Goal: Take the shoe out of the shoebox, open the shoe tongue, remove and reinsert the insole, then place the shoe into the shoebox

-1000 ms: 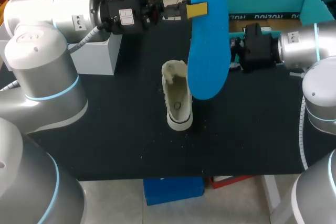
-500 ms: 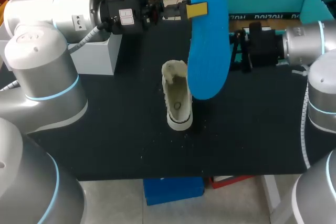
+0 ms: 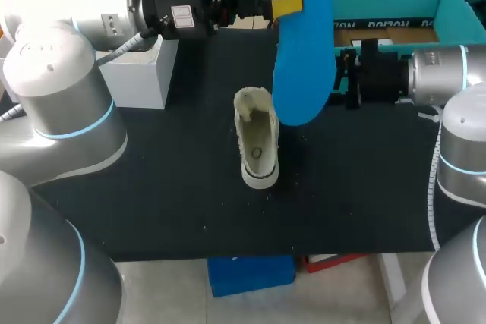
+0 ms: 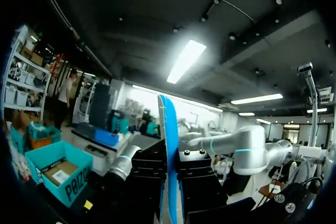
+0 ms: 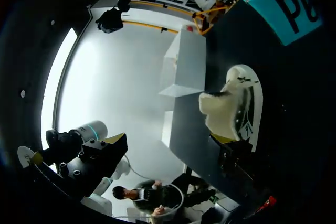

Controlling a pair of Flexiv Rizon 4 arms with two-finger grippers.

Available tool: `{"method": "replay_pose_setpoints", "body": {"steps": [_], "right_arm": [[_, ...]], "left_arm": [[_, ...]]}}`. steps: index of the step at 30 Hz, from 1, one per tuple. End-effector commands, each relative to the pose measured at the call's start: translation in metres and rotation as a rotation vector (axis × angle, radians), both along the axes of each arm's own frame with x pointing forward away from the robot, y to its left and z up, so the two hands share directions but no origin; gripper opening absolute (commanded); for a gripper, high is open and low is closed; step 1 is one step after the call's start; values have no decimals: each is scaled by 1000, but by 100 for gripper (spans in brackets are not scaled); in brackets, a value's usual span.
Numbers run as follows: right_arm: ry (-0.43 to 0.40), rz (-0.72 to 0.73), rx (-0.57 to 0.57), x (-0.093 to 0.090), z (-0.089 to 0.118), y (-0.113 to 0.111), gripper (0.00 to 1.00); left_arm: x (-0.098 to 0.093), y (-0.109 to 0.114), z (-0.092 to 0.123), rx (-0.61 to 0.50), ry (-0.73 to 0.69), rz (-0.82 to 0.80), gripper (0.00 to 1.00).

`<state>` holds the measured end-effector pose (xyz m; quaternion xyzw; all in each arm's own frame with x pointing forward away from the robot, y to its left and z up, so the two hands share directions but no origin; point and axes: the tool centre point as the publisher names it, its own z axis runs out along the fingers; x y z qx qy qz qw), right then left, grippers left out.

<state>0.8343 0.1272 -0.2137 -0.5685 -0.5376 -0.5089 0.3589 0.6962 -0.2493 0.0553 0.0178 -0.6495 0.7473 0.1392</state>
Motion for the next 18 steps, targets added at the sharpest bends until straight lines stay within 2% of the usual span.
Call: {"method": "replay_pose_setpoints", "body": {"steps": [1,7,9,18], "right_arm": [[-1,-3,-1,0,0,1,100],[-1,-3,-1,0,0,1,100],[-1,-3,-1,0,0,1,100],[-1,-3,-1,0,0,1,100]], "left_arm": [[-1,-16,1,83,-873,59,0],[-3,-28,-22,46,-968,64,0],[-1,-31,-34,61,-917,41,0],[-1,-31,-34,61,-917,41,0]]}}
